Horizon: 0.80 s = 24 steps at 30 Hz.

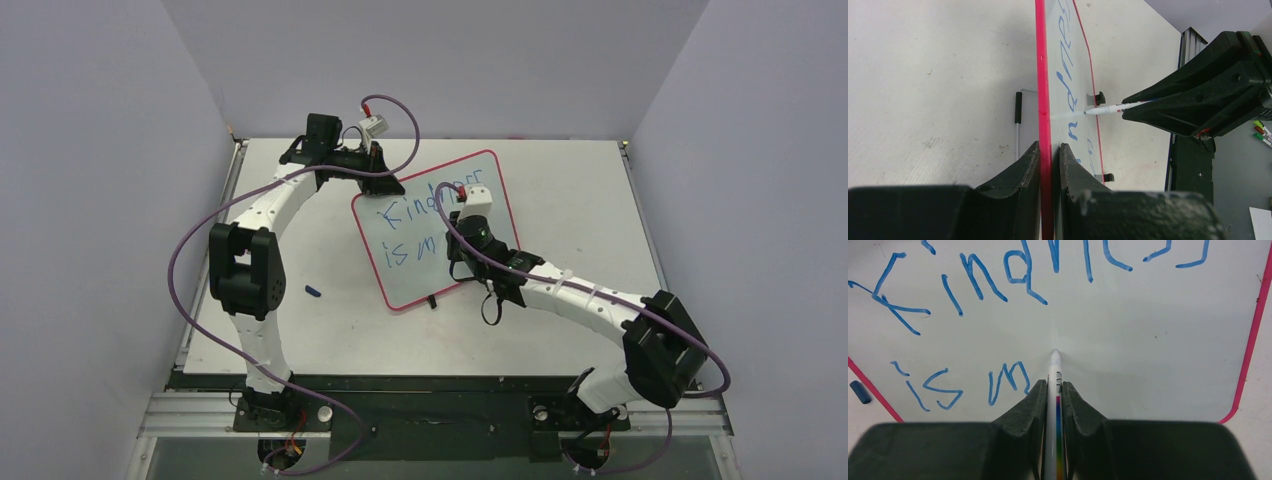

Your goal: Write a sentence on the whiteboard

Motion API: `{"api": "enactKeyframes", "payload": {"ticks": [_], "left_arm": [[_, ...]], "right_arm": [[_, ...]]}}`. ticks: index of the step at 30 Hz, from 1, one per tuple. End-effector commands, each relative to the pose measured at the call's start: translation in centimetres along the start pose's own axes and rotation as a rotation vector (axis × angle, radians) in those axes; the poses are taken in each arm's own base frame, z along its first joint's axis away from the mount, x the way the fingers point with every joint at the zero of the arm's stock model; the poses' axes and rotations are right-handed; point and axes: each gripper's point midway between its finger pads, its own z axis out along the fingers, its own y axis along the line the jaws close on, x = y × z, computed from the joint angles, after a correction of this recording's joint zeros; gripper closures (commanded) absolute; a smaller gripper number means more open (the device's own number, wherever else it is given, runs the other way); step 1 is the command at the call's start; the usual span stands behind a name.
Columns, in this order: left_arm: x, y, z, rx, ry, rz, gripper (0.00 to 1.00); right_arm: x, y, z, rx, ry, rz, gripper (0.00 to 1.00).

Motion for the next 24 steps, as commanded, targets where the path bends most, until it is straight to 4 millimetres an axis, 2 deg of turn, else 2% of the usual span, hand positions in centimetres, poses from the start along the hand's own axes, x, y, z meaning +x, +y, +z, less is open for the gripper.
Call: {"api": "enactKeyframes", "payload": {"ticks": [1, 13, 24], "left_arm": [[-0.6, -0.3, 0.4, 0.017, -0.014, 0.113, 1.0], [-0.7, -0.2, 0.4, 0.014, -0.016, 0.114, 1.0], [-0.7, -0.2, 0.4, 0.013, -0.015, 0.113, 1.0]], "right_arm": [[-2.9, 1.0, 0.6, -0.017, -0.071, 0.047, 1.0], [-1.8, 2.2, 1.3, -0.064, -0.028, 0.051, 1.0], [0.9, 2.6, 1.0, -0.096, 0.028, 0.046, 1.0]]}}
